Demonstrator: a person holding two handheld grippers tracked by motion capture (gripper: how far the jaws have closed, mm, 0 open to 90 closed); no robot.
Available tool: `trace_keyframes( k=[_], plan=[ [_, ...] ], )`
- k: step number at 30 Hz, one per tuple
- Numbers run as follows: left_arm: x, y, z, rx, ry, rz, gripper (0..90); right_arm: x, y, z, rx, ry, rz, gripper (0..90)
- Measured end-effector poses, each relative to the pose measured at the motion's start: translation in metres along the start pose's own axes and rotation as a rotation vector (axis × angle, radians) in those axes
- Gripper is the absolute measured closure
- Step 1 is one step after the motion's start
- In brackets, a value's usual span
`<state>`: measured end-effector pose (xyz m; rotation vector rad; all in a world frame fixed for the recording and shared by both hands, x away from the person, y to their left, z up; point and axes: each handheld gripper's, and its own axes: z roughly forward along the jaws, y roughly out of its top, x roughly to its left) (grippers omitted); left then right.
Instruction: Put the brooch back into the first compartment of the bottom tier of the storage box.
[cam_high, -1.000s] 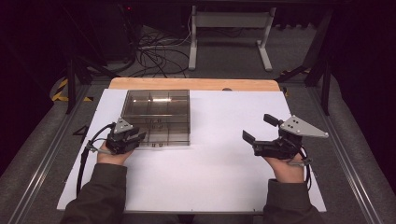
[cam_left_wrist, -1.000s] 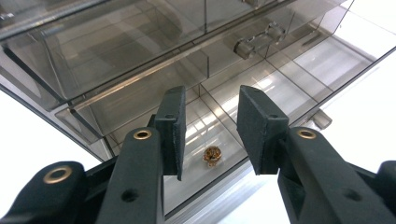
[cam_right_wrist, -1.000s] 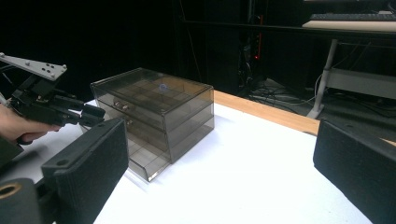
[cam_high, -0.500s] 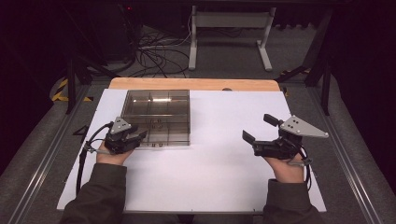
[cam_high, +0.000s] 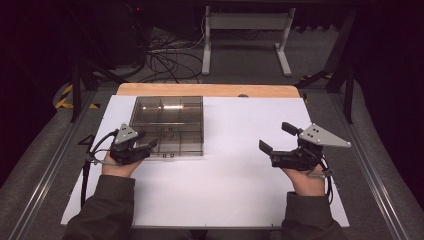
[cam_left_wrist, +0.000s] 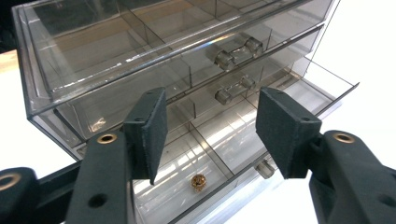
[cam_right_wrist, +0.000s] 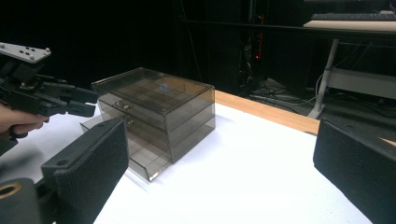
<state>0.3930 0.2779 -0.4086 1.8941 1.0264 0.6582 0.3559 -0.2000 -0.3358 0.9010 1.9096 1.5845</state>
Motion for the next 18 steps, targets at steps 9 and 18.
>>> trace_keyframes(
  k=[9,18],
  plan=[
    [-0.003,0.006,-0.008,-0.038,-0.002,0.005,37.2,0.0,0.0,0.0,0.0,0.003,0.002,4.1],
    [-0.005,0.009,-0.015,-0.067,-0.005,0.002,32.7,0.0,0.0,0.001,-0.001,0.004,-0.003,4.1]
  ],
)
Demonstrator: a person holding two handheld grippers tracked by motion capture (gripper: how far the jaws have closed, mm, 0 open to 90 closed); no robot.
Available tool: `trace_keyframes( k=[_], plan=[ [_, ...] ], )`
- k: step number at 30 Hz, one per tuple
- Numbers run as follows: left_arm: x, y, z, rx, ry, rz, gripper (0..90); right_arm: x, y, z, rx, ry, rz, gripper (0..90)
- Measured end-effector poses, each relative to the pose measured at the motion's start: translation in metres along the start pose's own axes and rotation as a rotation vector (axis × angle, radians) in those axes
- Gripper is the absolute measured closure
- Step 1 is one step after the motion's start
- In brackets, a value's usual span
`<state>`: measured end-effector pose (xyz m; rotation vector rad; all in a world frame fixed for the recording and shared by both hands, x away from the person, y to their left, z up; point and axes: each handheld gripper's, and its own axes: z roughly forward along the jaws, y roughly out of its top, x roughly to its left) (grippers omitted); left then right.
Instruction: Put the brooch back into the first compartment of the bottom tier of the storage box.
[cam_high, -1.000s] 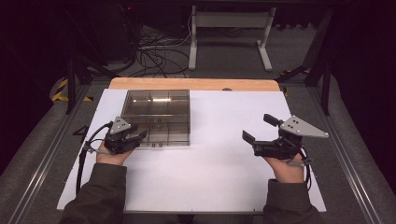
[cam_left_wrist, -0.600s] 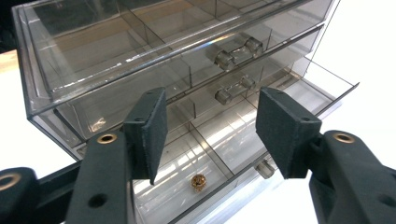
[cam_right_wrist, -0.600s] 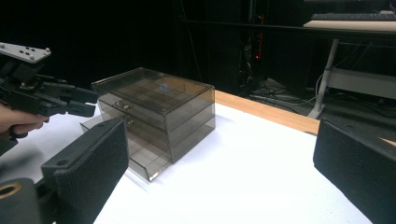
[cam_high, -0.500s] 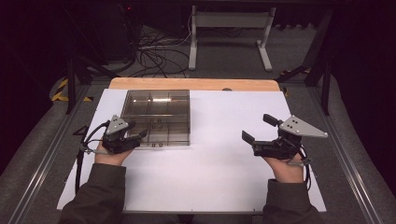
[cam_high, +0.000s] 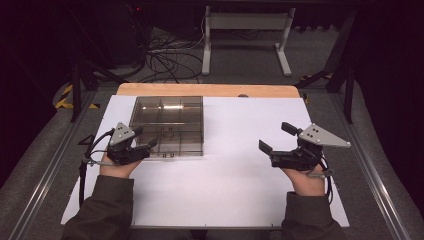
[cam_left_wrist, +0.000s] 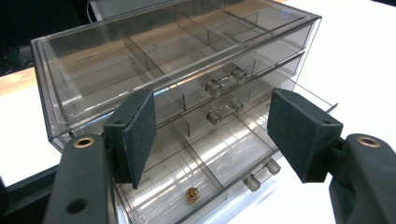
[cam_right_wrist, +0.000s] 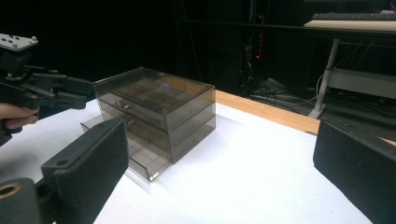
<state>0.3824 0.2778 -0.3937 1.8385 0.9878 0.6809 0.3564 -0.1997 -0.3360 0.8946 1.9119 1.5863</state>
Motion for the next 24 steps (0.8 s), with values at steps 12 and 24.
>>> trace_keyframes(
  k=[12,24],
  plan=[
    [-0.004,0.007,-0.014,-0.051,-0.009,0.003,27.8,0.0,0.0,0.001,0.004,0.003,0.0,4.1],
    [-0.006,0.013,-0.031,-0.111,-0.025,0.003,23.7,0.0,0.0,0.0,0.001,0.002,0.002,4.1]
  ],
)
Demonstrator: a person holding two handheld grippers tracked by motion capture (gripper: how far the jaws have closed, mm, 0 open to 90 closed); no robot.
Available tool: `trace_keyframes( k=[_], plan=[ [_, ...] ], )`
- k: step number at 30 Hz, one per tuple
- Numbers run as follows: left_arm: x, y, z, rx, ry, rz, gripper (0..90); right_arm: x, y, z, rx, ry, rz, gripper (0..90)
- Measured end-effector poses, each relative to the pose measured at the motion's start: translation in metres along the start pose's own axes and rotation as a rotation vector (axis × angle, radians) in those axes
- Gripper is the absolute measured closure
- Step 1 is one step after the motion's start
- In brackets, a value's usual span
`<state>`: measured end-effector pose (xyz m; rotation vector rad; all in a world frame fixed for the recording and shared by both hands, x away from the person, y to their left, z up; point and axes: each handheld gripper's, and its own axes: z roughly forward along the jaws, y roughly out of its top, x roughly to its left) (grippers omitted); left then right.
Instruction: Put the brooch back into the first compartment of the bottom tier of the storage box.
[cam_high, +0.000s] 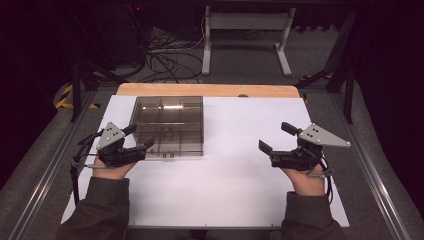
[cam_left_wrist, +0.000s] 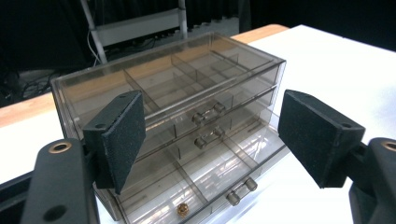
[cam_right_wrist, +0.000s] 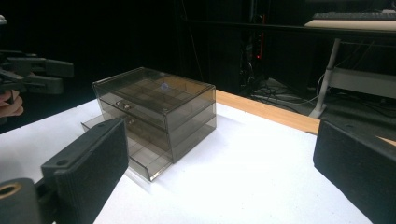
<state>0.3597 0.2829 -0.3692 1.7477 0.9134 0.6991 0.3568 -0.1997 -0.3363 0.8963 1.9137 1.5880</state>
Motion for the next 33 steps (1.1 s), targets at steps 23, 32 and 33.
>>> trace_keyframes(
  k=[23,32,33],
  plan=[
    [0.0,0.015,-0.03,-0.116,-0.031,0.018,16.3,0.0,-0.001,0.001,0.005,0.0,0.005,4.1],
    [0.0,0.021,-0.042,-0.164,-0.045,0.031,14.1,-0.001,-0.001,0.0,0.003,-0.001,0.001,4.1],
    [0.0,0.021,-0.043,-0.164,-0.047,0.035,14.0,-0.001,-0.001,0.0,0.002,0.0,-0.001,4.1]
  ],
)
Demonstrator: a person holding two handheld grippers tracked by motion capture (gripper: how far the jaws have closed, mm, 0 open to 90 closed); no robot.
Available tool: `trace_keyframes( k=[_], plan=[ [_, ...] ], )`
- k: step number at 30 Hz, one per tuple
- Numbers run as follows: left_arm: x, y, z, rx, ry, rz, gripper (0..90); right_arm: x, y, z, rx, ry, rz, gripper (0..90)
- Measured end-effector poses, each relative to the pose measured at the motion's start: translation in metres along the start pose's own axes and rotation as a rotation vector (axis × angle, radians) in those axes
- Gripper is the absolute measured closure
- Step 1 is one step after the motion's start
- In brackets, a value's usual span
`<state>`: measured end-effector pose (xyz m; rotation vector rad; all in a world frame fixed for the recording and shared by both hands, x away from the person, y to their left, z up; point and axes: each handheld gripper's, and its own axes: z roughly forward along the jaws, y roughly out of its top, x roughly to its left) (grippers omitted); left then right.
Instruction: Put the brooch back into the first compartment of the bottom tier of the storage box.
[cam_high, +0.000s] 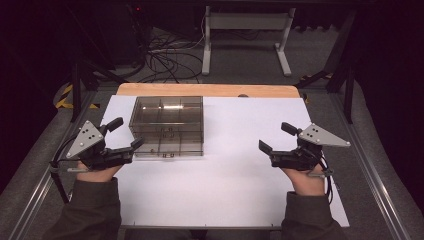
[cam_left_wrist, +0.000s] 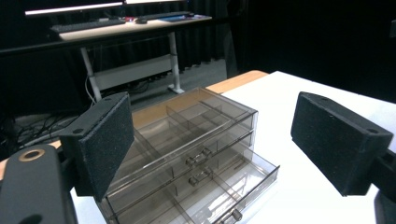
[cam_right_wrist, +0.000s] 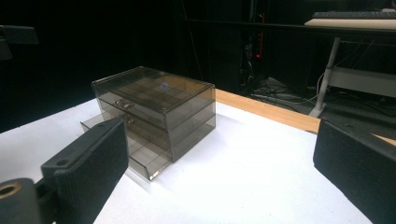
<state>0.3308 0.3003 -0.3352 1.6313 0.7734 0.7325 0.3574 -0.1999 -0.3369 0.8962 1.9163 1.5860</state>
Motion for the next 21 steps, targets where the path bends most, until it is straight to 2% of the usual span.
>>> trace_keyframes(
  k=[14,21],
  plan=[
    [0.0017,0.0045,-0.0092,-0.023,-0.052,0.025,10.9,0.0004,-0.0001,0.0,0.004,-0.004,0.003,4.1],
    [0.0023,0.003,-0.0076,-0.015,-0.049,0.03,10.9,-0.0002,-0.0004,0.0008,0.005,-0.003,0.0,4.1]
  ],
)
